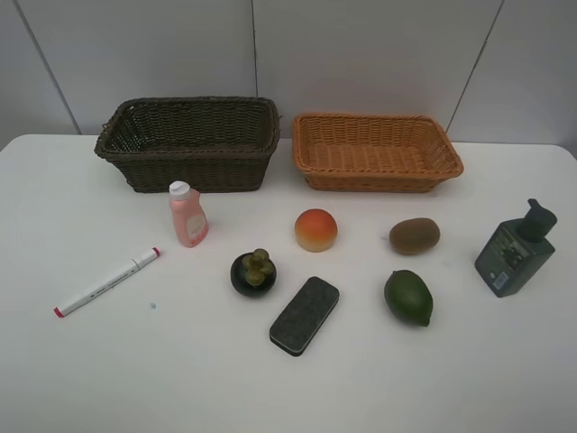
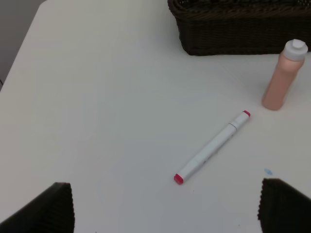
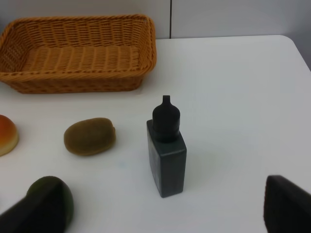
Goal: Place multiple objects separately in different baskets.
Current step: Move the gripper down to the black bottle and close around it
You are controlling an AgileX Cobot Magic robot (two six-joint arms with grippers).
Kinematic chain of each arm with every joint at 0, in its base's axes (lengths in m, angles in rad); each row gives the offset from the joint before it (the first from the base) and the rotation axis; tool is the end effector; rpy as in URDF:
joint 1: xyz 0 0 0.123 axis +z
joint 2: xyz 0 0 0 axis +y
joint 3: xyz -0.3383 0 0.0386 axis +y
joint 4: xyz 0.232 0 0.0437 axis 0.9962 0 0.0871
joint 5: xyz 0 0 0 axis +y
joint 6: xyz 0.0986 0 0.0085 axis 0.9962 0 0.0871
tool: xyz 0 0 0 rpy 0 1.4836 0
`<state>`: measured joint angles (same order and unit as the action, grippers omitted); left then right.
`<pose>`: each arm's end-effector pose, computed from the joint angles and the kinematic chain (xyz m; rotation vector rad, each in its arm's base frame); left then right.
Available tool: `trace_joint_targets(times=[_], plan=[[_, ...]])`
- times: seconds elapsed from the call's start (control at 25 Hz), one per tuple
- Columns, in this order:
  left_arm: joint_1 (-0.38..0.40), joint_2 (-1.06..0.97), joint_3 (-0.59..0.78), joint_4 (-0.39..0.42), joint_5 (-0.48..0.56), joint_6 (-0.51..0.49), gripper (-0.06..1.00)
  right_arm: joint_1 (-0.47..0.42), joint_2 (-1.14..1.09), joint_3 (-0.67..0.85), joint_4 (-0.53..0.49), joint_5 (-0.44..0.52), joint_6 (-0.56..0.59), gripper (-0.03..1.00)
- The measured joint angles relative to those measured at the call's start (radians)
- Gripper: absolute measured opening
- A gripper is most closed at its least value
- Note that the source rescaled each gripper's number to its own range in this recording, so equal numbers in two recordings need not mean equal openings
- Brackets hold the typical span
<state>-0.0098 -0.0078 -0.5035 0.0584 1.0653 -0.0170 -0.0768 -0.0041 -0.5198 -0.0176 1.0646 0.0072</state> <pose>-0.0694 0.0057 0.2661 -0.0106 2.0366 0.0530 -0.0704 0.0039 0.2707 0.0861 2.0230 -0.0650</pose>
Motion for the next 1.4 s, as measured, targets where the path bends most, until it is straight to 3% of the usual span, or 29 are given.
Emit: trace_joint_targets(times=[1.4], plan=[[0.000,0.000,0.000,0.000,0.000,0.000,1.00,0.000,0.000,0.000,0.018,0.000,0.000,0.99]])
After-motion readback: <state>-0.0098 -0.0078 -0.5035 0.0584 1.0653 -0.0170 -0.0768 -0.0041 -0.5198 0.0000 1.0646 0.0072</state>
